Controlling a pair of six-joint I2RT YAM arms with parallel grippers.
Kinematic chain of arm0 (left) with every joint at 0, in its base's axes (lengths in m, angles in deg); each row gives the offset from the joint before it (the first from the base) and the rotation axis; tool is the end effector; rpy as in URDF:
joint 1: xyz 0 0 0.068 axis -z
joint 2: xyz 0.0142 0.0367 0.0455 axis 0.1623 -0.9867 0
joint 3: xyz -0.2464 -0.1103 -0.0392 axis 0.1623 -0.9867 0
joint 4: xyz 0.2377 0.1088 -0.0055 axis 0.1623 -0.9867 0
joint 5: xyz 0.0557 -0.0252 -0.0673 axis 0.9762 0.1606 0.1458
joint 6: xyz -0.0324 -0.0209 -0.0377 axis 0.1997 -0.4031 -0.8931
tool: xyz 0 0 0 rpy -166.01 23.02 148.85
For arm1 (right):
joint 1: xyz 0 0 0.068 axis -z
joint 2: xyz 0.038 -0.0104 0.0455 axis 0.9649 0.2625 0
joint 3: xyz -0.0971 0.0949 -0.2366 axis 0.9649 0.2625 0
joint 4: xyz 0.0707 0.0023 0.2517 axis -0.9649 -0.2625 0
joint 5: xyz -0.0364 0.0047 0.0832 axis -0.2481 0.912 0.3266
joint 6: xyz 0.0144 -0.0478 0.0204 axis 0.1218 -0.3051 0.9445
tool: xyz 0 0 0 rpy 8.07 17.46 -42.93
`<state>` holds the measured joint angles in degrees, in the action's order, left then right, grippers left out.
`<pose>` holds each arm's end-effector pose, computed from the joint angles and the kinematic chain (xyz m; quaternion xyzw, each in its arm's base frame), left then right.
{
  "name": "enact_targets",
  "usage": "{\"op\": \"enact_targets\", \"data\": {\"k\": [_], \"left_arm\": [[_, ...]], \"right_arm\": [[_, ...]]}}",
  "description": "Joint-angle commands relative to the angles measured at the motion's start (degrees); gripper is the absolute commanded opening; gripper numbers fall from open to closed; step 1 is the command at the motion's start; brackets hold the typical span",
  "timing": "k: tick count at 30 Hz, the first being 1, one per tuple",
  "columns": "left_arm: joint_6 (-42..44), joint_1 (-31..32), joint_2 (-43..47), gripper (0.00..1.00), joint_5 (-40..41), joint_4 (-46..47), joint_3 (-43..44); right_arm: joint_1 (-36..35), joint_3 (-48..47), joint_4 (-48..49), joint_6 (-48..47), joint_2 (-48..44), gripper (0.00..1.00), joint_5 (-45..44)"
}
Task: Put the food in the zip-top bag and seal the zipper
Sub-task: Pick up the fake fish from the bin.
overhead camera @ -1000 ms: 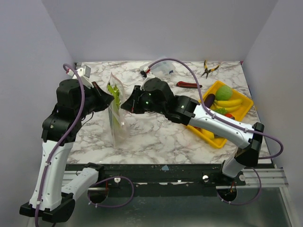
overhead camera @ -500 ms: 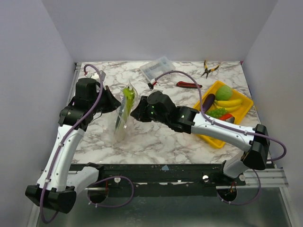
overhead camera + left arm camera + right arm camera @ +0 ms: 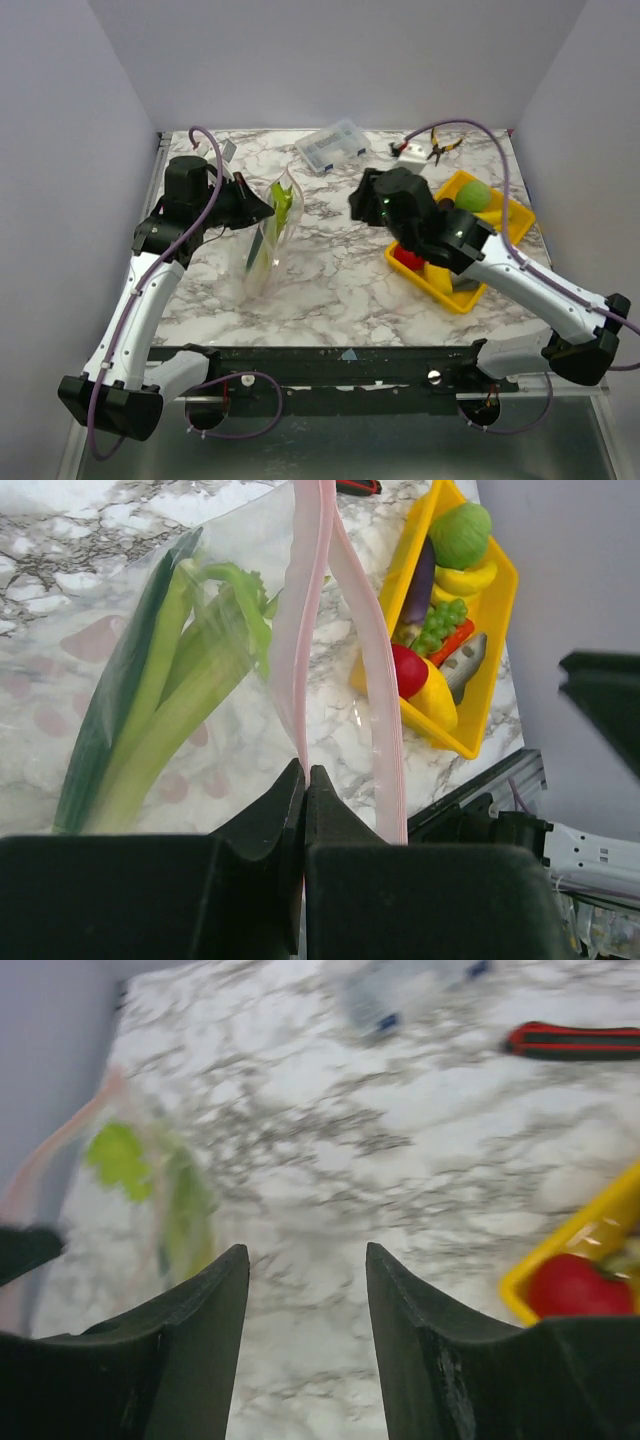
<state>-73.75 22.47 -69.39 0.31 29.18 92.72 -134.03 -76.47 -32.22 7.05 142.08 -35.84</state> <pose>0.2088 -0.0644 0.3872 -0.0312 0.8480 -0.3643 0.3837 0.1679 0.2438 0.4142 -0.0064 0.8295 0.2094 0.5176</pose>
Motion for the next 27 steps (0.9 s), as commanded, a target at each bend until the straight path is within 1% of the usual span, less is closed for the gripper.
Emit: {"op": "enact_targets", "data": {"k": [1,4,8,10,13,17,20,22,24,27], "left_arm": [[-0.8,-0.3,-0.6,0.00,-4.1,3.0,0.5],[-1.0,-0.1,-1.1,0.00,-5.3,3.8,0.5],[-1.1,0.3,-2.1,0.00,-7.3,5.0,0.1],[-0.7,0.6,-2.5,0.00,-8.1,5.4,-0.3],[0.0,1.0,-3.1,0.00,-9.1,5.8,-1.0],[1.0,1.8,-3.2,0.00,-9.5,6.4,-2.3],[1.5,2.3,-3.4,0.00,-9.8,6.5,-3.0],[1.8,2.5,-3.4,0.00,-9.9,6.7,-3.7],[1.8,2.5,-3.2,0.00,-10.3,6.9,-4.3],[1.9,2.6,-2.9,0.00,-10.6,7.0,-4.9]], "right_arm": [[14.0,8.8,-6.4,-2.6,-7.5,0.54,-3.0],[24.4,16.7,-6.0,-3.4,-11.8,0.56,0.1],[34.7,24.8,-5.6,-4.3,-14.1,0.60,7.9],[37.8,27.9,-5.4,-3.8,-14.1,0.61,11.7],[40.3,32.4,-5.1,-2.7,-13.4,0.64,16.1],[45.2,36.3,-3.9,-2.4,-10.9,0.65,22.6],[50.8,38.0,-4.1,-1.7,-10.0,0.67,22.7],[54.6,40.0,-2.0,-1.1,-11.0,0.68,21.0],[57.7,39.7,-1.0,-0.6,-11.4,0.70,20.3],[61.9,41.4,2.7,0.1,-11.5,0.71,21.8]]}}
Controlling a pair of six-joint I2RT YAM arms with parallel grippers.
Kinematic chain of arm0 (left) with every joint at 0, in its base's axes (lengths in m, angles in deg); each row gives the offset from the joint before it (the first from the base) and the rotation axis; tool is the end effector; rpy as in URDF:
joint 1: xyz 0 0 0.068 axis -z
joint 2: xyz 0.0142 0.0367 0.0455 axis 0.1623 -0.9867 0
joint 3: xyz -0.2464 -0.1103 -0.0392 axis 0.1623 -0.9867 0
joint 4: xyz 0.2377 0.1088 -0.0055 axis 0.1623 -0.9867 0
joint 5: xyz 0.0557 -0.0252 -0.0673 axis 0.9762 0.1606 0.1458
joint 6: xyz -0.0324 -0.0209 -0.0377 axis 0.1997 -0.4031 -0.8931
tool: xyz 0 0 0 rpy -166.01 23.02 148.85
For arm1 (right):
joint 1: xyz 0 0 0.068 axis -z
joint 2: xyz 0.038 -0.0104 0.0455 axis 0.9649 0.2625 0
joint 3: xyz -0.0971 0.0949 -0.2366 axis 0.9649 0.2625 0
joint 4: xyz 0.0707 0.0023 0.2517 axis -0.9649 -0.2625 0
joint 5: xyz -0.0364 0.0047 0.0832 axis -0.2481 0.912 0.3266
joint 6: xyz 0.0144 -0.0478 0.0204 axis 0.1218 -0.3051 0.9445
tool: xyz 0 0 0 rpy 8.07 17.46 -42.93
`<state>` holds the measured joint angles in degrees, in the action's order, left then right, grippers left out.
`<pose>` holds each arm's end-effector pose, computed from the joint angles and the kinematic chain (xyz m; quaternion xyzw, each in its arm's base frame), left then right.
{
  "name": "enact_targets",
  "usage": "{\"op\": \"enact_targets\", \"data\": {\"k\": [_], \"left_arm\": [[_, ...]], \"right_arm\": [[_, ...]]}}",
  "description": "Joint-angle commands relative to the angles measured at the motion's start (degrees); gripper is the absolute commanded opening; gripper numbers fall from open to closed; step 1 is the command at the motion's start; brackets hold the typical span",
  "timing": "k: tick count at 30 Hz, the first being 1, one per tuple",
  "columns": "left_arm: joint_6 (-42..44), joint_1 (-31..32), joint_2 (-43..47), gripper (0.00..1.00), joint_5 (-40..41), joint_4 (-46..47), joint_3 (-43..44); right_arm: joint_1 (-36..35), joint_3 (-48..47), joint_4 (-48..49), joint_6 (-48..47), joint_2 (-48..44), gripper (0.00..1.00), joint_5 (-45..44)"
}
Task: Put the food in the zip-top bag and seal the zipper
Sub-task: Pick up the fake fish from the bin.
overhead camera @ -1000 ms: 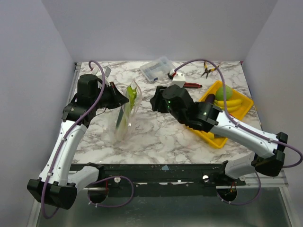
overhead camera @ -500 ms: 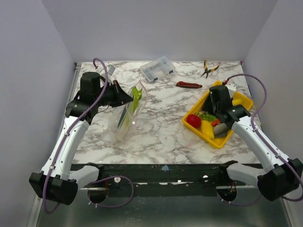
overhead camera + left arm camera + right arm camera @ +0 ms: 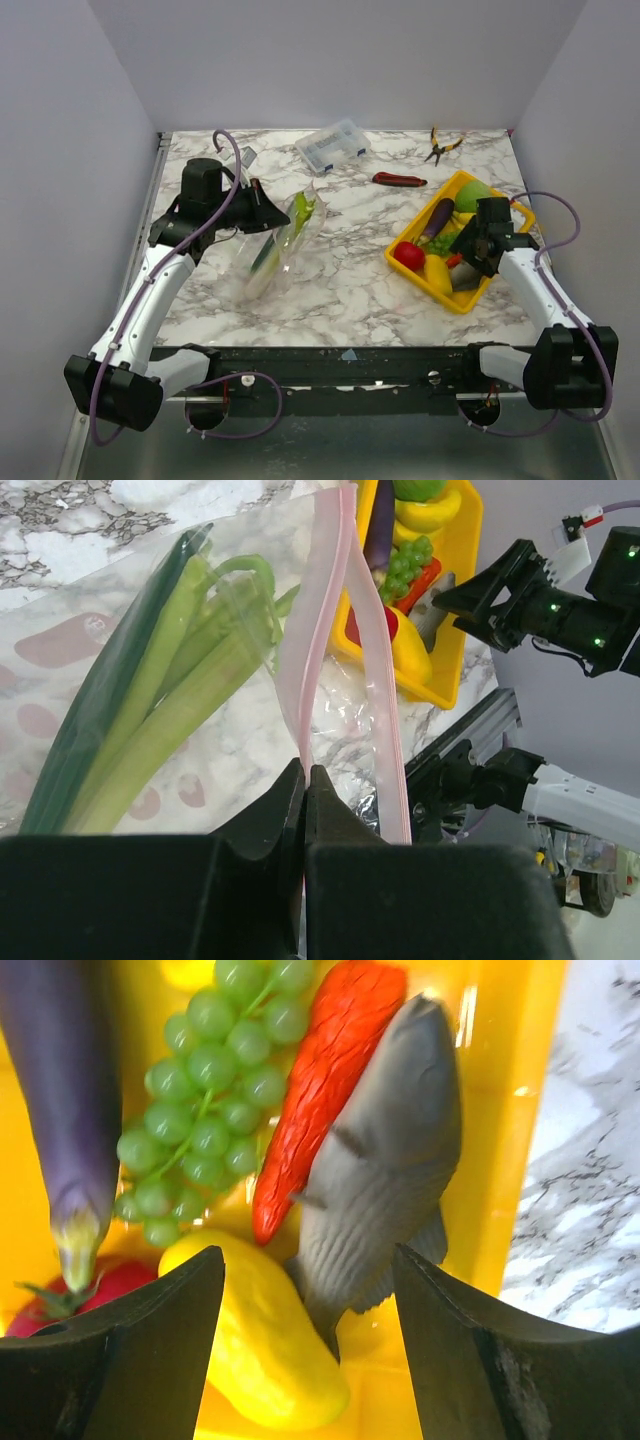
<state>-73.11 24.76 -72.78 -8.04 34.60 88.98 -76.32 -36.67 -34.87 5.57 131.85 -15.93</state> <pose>0.2242 -0.0823 0.3632 0.0234 0.8444 -0.4187 0.3334 0.2270 -0.0023 0.2263 0.3125 0.9050 -0.0249 0.2875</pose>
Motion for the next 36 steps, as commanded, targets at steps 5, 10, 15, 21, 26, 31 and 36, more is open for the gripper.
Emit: {"op": "enact_targets", "data": {"k": [5,10,15,21,26,31,36], "left_arm": [[1.3,0.4,1.1,0.00,-2.4,1.9,-2.0],[1.4,0.4,1.7,0.00,-2.5,1.9,-2.2],[1.3,0.4,2.1,0.00,-2.7,1.9,-2.3],[1.2,0.4,2.0,0.00,-2.9,2.2,-2.5],[1.2,0.4,1.7,0.00,-2.6,2.1,-2.6],[1.1,0.4,1.4,0.00,-2.7,2.2,-2.6],[1.1,0.4,1.4,0.00,-2.9,2.2,-2.7]], "right_arm": [[6.9,3.4,9.0,4.5,1.7,0.71,0.0],[6.9,2.6,8.3,9.4,5.3,0.73,-6.7],[6.9,2.2,7.8,12.0,9.9,0.73,-8.6],[7.0,2.1,8.7,11.3,13.4,0.64,-9.1],[6.9,1.4,7.0,10.7,10.8,0.57,-9.1],[6.9,0.6,5.4,10.3,3.3,0.39,-10.6],[6.9,0.4,6.3,7.9,-1.4,0.00,-10.5]]}}
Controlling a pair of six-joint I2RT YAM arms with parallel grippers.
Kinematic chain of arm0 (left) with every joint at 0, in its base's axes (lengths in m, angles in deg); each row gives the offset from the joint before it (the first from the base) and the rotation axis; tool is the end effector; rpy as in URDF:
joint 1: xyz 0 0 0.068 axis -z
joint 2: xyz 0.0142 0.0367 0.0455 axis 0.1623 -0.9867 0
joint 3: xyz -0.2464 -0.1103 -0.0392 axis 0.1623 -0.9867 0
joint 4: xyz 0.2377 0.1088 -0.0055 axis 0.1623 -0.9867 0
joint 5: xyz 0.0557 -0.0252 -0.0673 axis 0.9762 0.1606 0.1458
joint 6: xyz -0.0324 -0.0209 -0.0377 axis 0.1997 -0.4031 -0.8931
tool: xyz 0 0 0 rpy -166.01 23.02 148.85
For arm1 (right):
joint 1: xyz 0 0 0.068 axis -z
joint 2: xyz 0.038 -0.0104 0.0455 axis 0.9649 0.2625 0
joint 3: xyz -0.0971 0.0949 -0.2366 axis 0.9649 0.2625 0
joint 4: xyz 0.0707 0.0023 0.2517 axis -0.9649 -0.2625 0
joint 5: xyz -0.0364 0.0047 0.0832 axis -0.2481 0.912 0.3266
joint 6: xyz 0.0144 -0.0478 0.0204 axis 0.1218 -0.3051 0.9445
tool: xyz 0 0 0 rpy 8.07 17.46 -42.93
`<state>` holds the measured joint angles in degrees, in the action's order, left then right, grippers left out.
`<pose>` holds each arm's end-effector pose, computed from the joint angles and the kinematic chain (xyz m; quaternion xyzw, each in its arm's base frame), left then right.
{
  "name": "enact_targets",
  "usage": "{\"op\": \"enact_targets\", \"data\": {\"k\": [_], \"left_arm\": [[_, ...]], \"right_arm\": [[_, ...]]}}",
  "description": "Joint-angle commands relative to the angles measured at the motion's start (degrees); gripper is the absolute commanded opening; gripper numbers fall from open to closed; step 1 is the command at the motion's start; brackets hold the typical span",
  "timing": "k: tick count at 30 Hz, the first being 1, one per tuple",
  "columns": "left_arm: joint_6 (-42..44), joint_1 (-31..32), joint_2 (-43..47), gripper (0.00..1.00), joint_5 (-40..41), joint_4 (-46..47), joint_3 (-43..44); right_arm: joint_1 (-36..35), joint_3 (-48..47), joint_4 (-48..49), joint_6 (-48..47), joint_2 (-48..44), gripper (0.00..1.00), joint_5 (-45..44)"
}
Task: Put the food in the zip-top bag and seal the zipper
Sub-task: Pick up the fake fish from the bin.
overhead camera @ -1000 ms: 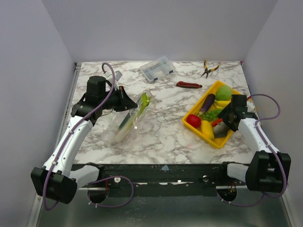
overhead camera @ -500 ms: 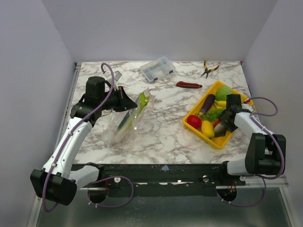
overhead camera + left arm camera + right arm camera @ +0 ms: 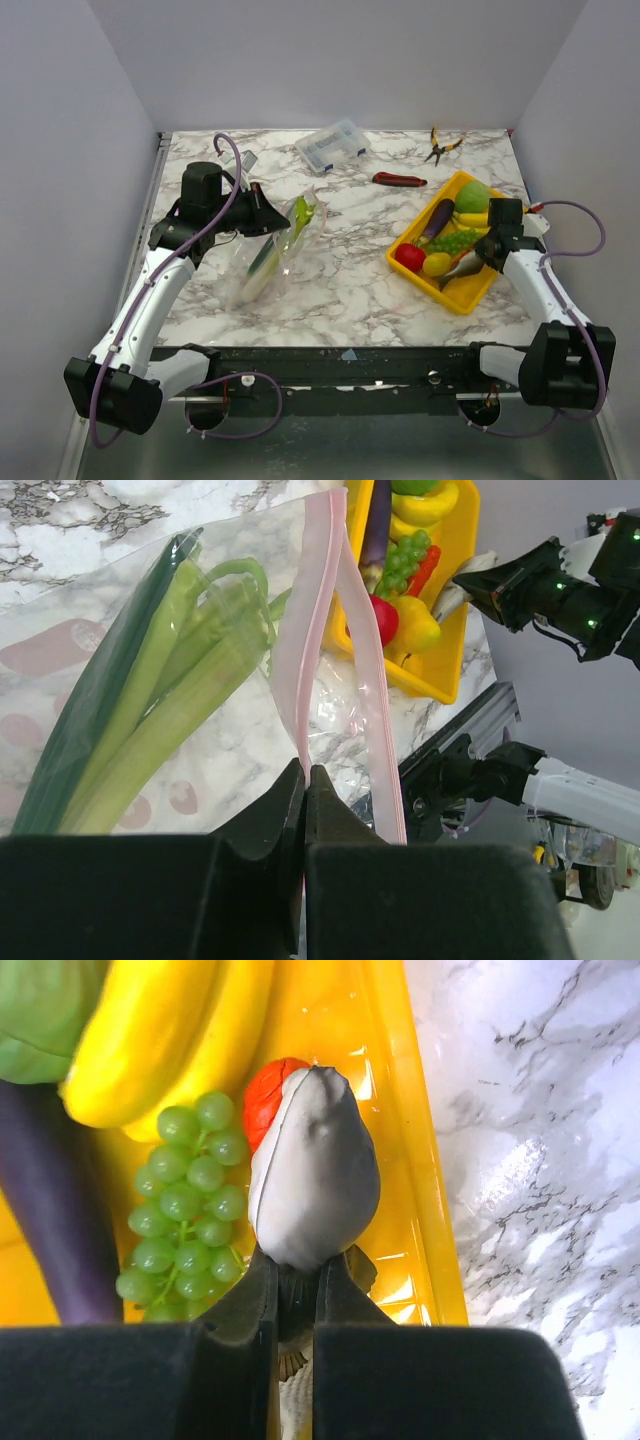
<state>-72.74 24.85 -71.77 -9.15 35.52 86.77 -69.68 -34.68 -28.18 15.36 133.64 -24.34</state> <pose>0.2206 -0.0823 0.3558 0.0309 0.8435 -0.4243 0.3279 0.2331 -0.0342 0.2172 0.4526 0.8245 -0.0740 0.3313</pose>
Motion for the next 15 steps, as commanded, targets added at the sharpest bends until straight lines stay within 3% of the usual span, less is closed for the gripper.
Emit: {"op": "enact_targets", "data": {"k": [1,10,15], "left_arm": [[0.7,0.3,0.5,0.00,-1.8,1.3,-0.5],[0.5,0.3,0.5,0.00,-2.7,1.7,-0.6],[0.4,0.3,0.6,0.00,-3.0,1.9,-0.6]], "right_arm": [[0.3,-2.5,-0.9,-2.7,-3.7,0.00,-2.1],[0.3,-13.9,-2.0,-11.1,-7.1,0.00,-0.7],[-1.2,-16.9,4.7,-14.2,-9.2,0.00,17.3]]}}
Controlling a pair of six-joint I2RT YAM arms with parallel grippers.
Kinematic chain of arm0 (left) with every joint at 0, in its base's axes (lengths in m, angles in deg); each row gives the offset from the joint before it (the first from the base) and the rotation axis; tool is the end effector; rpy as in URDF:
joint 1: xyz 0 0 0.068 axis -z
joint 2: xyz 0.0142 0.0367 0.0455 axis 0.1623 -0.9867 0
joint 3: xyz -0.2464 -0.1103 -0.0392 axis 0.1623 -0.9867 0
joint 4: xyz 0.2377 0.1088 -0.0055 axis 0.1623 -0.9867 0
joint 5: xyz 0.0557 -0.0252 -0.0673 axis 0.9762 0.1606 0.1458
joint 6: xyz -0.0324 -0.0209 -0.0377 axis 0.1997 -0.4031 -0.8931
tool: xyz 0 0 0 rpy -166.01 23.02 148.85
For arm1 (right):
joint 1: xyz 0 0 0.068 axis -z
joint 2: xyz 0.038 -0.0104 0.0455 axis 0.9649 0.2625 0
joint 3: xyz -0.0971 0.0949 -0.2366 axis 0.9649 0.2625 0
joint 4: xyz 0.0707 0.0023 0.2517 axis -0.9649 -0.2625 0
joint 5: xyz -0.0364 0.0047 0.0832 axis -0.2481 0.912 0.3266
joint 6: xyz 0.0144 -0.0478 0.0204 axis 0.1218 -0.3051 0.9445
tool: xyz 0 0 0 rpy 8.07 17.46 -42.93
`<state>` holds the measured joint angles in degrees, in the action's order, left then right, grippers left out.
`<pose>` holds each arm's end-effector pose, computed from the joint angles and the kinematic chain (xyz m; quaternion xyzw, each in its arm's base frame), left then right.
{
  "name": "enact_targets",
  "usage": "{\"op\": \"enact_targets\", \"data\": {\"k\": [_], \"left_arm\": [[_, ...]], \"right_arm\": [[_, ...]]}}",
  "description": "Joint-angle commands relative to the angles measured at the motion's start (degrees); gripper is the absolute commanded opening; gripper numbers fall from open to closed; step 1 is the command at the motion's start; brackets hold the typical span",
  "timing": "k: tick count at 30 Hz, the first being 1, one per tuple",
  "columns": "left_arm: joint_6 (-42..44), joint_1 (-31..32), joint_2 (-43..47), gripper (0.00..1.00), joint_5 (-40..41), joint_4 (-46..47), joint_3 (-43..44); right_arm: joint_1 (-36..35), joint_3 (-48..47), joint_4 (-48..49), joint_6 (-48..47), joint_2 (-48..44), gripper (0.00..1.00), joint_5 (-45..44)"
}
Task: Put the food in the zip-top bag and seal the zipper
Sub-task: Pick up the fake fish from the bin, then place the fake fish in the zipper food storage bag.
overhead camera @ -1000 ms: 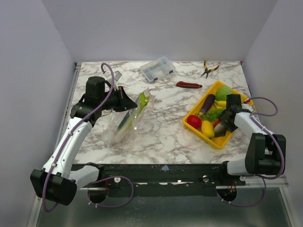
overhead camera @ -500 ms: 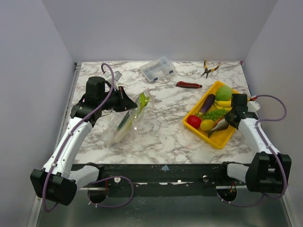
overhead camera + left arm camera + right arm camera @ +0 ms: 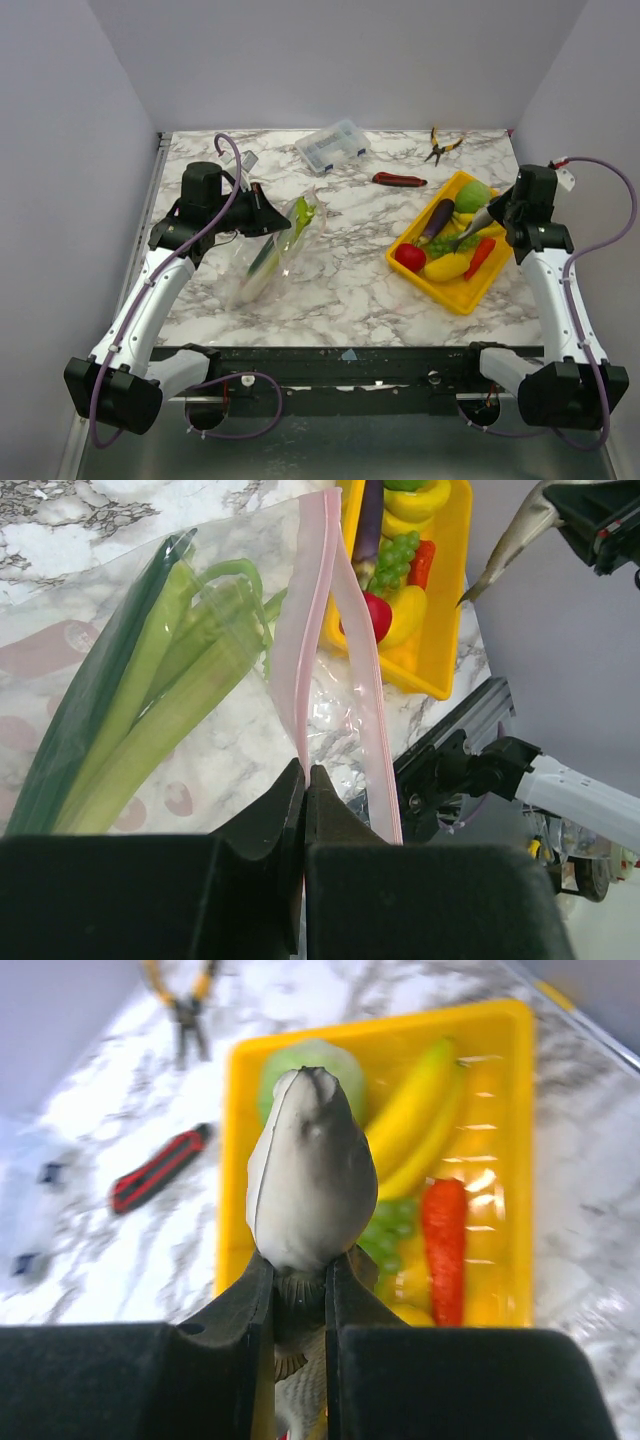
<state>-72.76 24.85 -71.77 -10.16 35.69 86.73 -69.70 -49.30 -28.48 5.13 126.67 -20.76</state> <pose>0.2203 -0.0828 0.3560 0.0355 0.8413 -0.4308 0.3247 0.2358 -0.0323 0.3261 0.3727 0.7952 -0.0191 0.4779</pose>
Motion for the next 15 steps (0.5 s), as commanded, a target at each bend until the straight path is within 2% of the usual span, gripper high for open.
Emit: {"op": "enact_targets", "data": {"k": [1,6,10,15], "left_arm": [[0.4,0.3,0.6,0.00,-2.0,1.7,-0.6],[0.3,0.3,0.5,0.00,-2.3,2.0,-0.7],[0.3,0.3,0.6,0.00,-2.4,1.9,-0.7],[0.3,0.3,1.0,0.00,-2.3,1.9,-0.8]], "right_arm": [[-2.6,-2.3,7.0,-3.4,-3.0,0.00,15.9],[-15.9,-2.3,19.3,0.0,-5.9,0.00,18.1],[-25.0,-1.9,31.9,3.8,-4.2,0.00,20.4],[-39.3,-5.1,41.8,1.0,0.4,0.00,9.4]]}}
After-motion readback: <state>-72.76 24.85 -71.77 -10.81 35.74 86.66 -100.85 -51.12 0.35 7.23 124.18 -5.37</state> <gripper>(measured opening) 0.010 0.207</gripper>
